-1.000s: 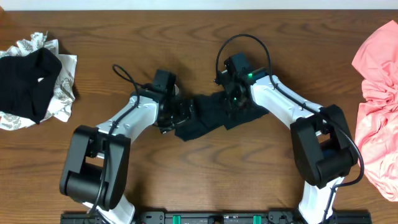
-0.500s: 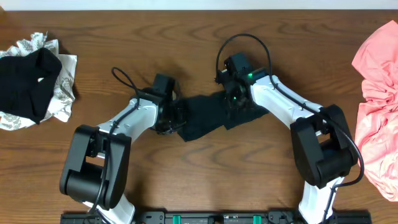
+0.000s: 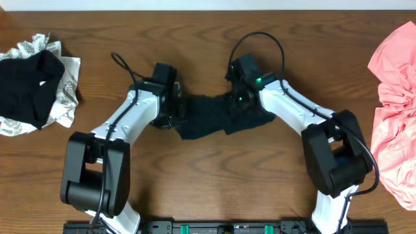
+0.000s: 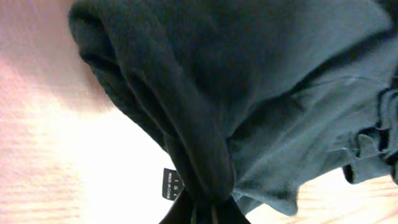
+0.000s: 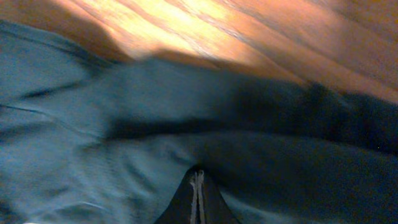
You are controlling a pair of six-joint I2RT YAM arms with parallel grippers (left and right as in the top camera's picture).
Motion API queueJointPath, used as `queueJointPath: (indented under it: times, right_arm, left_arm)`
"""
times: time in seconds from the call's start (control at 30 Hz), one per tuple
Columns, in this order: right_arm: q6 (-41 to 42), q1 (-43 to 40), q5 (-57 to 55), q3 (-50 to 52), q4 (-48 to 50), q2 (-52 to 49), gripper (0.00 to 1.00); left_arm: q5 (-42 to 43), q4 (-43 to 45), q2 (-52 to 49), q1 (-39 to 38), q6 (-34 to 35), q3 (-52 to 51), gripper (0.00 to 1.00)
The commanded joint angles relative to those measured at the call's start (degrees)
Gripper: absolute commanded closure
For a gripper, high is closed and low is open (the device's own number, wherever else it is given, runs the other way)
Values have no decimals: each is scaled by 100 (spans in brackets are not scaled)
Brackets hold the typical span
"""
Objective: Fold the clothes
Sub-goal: 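Press the folded bundle together with both grippers and release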
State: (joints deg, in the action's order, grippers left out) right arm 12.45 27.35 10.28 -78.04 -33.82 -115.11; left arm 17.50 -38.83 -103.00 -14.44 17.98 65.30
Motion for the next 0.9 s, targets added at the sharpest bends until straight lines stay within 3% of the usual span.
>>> queueJointPath:
  times: [0.0,0.13,0.4,0.67,0.87]
  right_arm:
    - [319,195,590,26,361,153,99]
    - [341,219,1187,26,927,153,99]
    - [334,39,1211,0,1519,179,99]
    - [162,-673,1051,-83,1320,562,99]
    - [-345,-1349,1049,-83,568,787,99]
  left_arm:
    - [-247,-87,-72,28,-555,348,94]
    - [-715,-398,-72,28,-649,776,94]
    - [-730,-745,-72,22,-859,1405,94]
    - [-732,-787,-72,-184,-881,1545,94]
    - [-817,-782,-72,-616,-920,1617,94]
